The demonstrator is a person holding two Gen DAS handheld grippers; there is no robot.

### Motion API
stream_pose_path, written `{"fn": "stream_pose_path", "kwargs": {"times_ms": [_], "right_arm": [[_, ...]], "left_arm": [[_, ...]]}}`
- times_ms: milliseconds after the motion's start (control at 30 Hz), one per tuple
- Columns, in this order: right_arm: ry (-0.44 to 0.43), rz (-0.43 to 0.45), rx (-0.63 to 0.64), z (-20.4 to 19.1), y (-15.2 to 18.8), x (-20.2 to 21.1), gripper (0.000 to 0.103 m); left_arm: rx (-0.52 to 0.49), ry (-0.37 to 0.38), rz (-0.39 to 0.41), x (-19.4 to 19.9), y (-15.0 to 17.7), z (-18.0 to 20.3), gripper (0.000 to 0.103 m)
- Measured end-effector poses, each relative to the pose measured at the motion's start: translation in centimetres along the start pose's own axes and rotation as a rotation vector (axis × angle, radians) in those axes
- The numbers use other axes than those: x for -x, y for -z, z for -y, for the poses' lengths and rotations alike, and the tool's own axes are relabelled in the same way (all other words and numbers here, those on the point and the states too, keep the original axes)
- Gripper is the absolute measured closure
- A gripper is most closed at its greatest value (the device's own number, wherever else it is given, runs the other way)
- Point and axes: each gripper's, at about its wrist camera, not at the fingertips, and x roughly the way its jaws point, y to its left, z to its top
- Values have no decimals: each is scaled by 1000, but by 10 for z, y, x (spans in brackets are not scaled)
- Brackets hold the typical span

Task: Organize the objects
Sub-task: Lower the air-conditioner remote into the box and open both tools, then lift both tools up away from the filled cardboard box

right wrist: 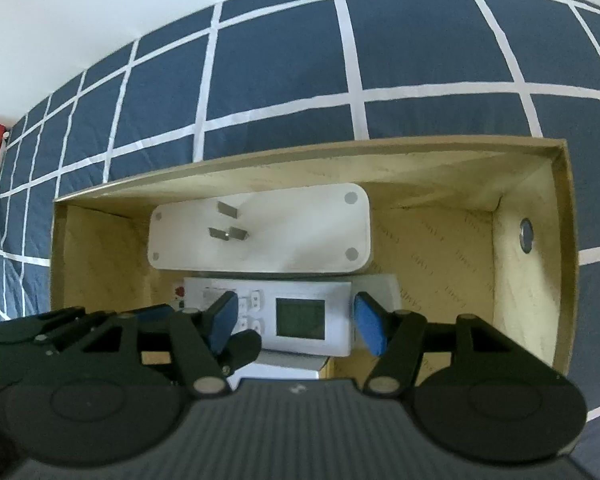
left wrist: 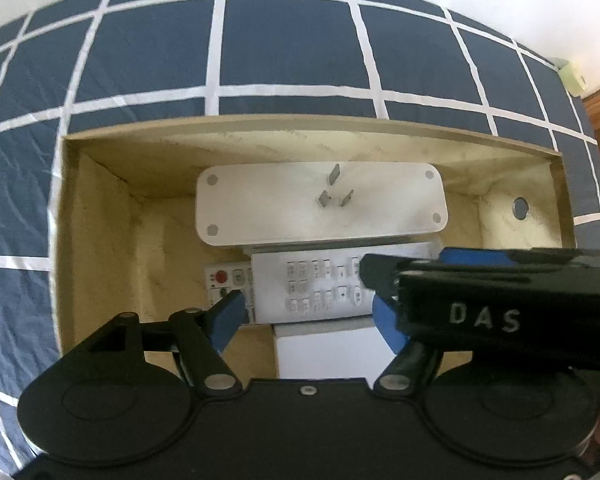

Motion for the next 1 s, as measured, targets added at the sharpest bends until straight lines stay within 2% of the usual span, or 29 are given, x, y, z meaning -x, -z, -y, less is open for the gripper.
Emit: {"fn": "stream_pose_path", "kwargs": {"times_ms": [267, 633, 767, 833, 1000], "right_arm": [[6, 83, 30, -5, 7, 41, 40], [36, 189, 55, -5, 45, 108, 31], [41, 219, 51, -1, 62, 128, 21], [49, 233, 48, 0, 70, 136, 18], [54, 257, 44, 3, 90, 155, 8]], "left_arm": [[23, -34, 60, 37, 15, -1, 33], [38, -80, 153, 93, 52, 2, 21], [44, -98, 187, 112, 66, 3, 14], [41, -97, 201, 120, 72, 4, 7], [40, -113, 243, 141, 86, 6, 0]]}}
